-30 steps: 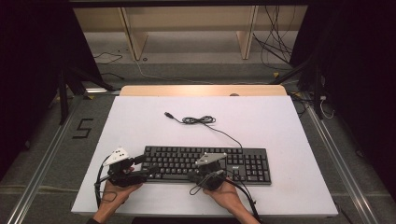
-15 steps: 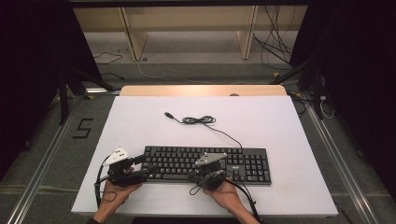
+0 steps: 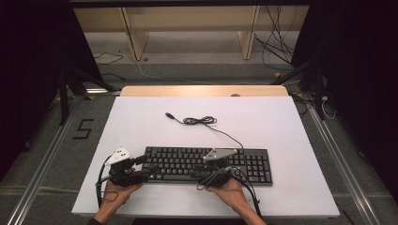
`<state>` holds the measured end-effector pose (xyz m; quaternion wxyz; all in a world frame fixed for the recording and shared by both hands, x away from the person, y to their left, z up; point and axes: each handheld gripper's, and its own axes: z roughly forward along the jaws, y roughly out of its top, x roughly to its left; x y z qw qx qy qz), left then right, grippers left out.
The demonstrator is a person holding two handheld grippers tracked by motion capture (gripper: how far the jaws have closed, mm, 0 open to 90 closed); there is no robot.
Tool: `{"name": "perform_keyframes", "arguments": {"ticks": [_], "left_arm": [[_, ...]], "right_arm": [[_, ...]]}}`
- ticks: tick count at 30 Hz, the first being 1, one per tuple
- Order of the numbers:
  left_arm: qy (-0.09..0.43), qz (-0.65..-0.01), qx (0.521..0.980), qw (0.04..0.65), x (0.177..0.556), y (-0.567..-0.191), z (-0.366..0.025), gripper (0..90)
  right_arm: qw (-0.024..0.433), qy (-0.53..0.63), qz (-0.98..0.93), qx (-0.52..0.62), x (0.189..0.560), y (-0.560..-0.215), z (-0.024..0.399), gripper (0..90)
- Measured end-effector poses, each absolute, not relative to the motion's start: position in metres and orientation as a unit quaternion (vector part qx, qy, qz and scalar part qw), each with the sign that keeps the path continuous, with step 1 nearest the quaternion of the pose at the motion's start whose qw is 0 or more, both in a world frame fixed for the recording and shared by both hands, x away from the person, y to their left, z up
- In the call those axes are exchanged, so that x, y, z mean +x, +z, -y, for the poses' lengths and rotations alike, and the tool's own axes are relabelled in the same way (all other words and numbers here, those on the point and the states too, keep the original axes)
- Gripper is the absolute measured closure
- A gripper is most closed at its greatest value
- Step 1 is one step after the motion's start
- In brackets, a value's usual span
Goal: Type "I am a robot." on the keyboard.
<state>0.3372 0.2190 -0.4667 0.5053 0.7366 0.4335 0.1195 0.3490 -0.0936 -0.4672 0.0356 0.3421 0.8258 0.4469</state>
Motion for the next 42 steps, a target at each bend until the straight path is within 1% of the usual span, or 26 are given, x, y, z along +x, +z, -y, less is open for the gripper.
{"name": "perform_keyframes", "arguments": {"ticks": [3, 18, 25, 33, 39, 42], "left_arm": [[0.118, -0.436, 0.737, 0.503, 0.339, -0.467, -0.219, 33.9], [0.115, -0.444, 0.747, 0.482, 0.346, -0.473, -0.214, 54.1], [0.118, -0.442, 0.757, 0.466, 0.348, -0.474, -0.213, 69.3], [0.120, -0.446, 0.769, 0.443, 0.351, -0.476, -0.211, 84.3], [0.120, -0.454, 0.770, 0.433, 0.355, -0.478, -0.209, 88.7], [0.119, -0.457, 0.771, 0.427, 0.357, -0.479, -0.209, 88.8]], "right_arm": [[0.035, 0.449, -0.824, 0.344, 0.349, -0.466, 0.095, 57.1], [0.043, 0.455, -0.819, 0.346, 0.349, -0.464, 0.099, 49.2], [0.048, 0.460, -0.815, 0.349, 0.348, -0.462, 0.102, 44.0], [0.052, 0.462, -0.813, 0.350, 0.348, -0.461, 0.104, 41.6], [0.055, 0.462, -0.812, 0.352, 0.347, -0.461, 0.105, 38.7], [0.056, 0.462, -0.811, 0.353, 0.347, -0.461, 0.106, 37.6]]}}
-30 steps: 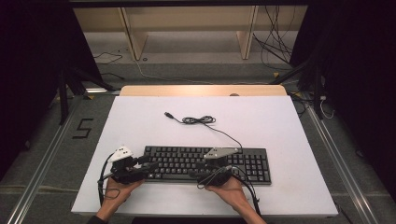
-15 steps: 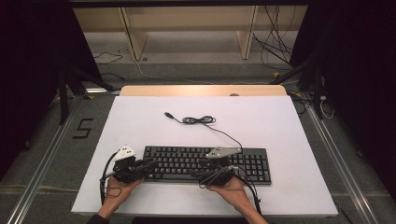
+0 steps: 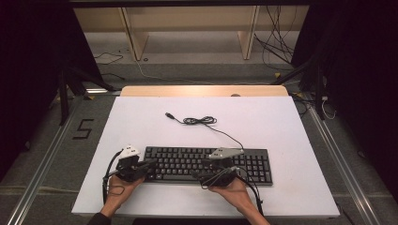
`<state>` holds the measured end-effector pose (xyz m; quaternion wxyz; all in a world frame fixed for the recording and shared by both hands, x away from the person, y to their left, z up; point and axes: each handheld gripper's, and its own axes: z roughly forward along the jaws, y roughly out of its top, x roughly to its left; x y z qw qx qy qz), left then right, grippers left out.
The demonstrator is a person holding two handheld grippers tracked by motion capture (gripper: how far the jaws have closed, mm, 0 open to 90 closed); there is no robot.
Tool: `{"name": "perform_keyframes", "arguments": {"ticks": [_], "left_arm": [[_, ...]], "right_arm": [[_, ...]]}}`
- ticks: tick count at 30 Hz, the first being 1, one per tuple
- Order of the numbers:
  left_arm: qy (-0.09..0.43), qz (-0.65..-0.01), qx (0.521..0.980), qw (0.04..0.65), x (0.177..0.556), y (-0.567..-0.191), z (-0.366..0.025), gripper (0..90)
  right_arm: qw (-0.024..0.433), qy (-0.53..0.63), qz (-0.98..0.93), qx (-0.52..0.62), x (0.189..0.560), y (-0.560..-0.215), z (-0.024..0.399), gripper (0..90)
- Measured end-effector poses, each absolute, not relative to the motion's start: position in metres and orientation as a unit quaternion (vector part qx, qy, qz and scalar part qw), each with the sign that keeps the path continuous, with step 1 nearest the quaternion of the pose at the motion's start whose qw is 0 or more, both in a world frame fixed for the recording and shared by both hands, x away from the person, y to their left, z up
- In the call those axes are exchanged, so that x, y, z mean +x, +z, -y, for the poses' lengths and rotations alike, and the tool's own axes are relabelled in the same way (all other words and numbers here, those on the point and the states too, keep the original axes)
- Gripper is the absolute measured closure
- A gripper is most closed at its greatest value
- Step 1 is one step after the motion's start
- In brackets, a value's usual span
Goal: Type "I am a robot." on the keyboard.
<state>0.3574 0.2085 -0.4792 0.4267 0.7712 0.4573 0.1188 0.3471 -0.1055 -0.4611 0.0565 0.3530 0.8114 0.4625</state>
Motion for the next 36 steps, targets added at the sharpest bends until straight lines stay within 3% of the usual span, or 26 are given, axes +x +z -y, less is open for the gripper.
{"name": "perform_keyframes", "arguments": {"ticks": [36], "left_arm": [[0.110, -0.464, 0.782, 0.402, 0.3626, -0.4822, -0.2042, 89.0]], "right_arm": [[0.060, 0.462, -0.810, 0.356, 0.3453, -0.4599, 0.1075, 35.3]]}}
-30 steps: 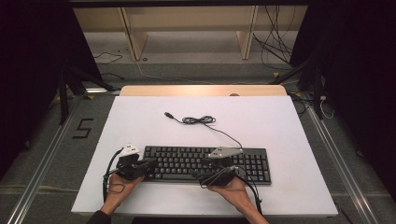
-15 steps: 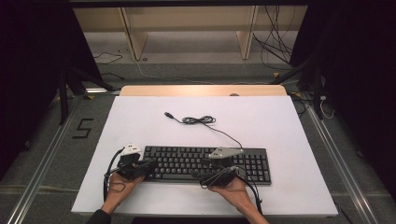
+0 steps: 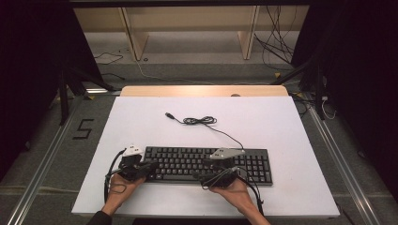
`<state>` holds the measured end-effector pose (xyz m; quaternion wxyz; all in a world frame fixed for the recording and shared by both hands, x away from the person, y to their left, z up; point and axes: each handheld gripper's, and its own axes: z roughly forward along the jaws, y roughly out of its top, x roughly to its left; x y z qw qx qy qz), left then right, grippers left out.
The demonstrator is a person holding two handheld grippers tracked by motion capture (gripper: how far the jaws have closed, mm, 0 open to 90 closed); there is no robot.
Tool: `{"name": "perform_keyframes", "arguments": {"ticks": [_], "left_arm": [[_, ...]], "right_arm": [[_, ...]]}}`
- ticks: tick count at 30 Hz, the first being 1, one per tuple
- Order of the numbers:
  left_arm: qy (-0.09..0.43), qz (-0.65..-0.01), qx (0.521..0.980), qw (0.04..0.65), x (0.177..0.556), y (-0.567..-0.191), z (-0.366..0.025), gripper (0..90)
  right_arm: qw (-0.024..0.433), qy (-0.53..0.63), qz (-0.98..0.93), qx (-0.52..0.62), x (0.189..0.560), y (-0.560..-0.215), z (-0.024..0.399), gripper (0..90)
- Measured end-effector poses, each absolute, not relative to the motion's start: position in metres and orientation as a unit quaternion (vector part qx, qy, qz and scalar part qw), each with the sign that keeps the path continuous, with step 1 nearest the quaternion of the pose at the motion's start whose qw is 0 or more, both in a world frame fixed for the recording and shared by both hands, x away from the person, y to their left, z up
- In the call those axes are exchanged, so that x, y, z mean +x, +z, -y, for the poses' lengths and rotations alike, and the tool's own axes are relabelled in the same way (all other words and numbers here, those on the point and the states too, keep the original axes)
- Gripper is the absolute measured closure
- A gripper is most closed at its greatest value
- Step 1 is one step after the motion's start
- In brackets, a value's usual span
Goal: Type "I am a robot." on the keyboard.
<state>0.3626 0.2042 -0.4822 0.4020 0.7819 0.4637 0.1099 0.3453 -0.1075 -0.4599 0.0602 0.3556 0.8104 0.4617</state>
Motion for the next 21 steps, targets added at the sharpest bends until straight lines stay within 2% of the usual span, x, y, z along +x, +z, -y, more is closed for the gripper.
{"name": "perform_keyframes", "arguments": {"ticks": [11, 18, 21], "left_arm": [[0.115, -0.460, 0.774, 0.419, 0.358, -0.475, -0.205, 86.1], [0.107, -0.455, 0.771, 0.433, 0.354, -0.471, -0.206, 76.6], [0.103, -0.451, 0.770, 0.439, 0.352, -0.470, -0.205, 69.2]], "right_arm": [[0.063, 0.464, -0.808, 0.358, 0.346, -0.459, 0.108, 36.0], [0.069, 0.456, -0.812, 0.358, 0.346, -0.459, 0.107, 52.6], [0.071, 0.457, -0.812, 0.357, 0.346, -0.459, 0.106, 60.1]]}}
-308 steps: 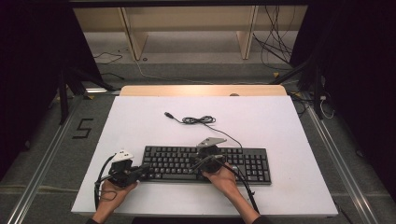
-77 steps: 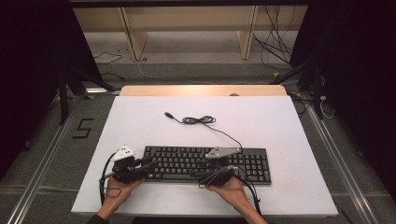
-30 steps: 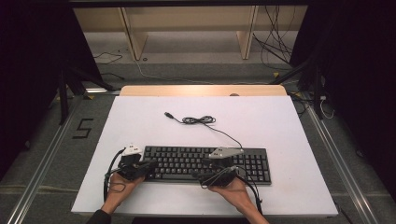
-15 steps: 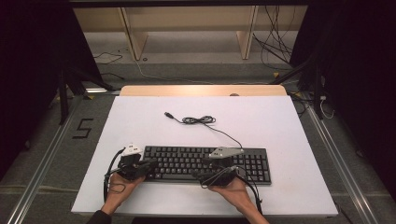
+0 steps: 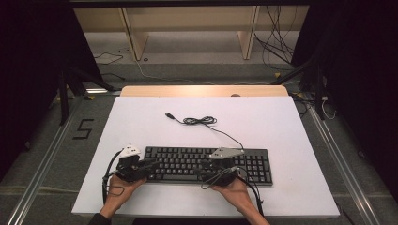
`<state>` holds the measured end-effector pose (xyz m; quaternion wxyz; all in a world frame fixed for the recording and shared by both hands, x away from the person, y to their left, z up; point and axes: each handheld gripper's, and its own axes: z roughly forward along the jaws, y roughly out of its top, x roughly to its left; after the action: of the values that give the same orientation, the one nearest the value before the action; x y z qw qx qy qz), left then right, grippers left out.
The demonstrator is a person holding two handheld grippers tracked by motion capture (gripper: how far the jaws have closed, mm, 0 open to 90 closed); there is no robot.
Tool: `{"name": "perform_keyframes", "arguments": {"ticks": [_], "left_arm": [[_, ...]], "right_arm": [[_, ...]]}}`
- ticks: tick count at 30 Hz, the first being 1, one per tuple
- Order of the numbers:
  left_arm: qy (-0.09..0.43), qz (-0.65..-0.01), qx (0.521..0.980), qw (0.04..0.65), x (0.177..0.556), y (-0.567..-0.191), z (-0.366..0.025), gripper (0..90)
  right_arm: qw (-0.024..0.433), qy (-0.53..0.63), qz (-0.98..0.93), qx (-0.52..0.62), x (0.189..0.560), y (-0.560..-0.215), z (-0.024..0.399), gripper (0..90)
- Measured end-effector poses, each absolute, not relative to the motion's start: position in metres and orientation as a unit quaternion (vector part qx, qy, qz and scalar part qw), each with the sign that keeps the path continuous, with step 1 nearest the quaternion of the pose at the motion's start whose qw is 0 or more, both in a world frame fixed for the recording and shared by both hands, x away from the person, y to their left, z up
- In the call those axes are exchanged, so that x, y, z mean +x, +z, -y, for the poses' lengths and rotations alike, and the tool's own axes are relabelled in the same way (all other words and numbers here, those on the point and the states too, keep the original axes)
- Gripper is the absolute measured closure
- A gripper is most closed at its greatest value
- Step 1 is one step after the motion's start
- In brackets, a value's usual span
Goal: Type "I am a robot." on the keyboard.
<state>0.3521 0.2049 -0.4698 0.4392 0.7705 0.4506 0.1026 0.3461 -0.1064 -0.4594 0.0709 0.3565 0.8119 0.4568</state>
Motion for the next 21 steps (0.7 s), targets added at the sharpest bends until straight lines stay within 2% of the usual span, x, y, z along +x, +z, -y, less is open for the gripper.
{"name": "perform_keyframes", "arguments": {"ticks": [10, 14, 21], "left_arm": [[0.088, -0.433, 0.768, 0.464, 0.343, -0.465, -0.203, 46.1], [0.087, -0.430, 0.765, 0.471, 0.340, -0.464, -0.203, 41.1], [0.086, -0.426, 0.763, 0.479, 0.337, -0.462, -0.203, 37.0]], "right_arm": [[0.070, 0.450, -0.817, 0.354, 0.348, -0.462, 0.100, 81.0], [0.070, 0.446, -0.820, 0.351, 0.349, -0.463, 0.096, 86.0], [0.066, 0.438, -0.825, 0.351, 0.351, -0.467, 0.089, 89.2]]}}
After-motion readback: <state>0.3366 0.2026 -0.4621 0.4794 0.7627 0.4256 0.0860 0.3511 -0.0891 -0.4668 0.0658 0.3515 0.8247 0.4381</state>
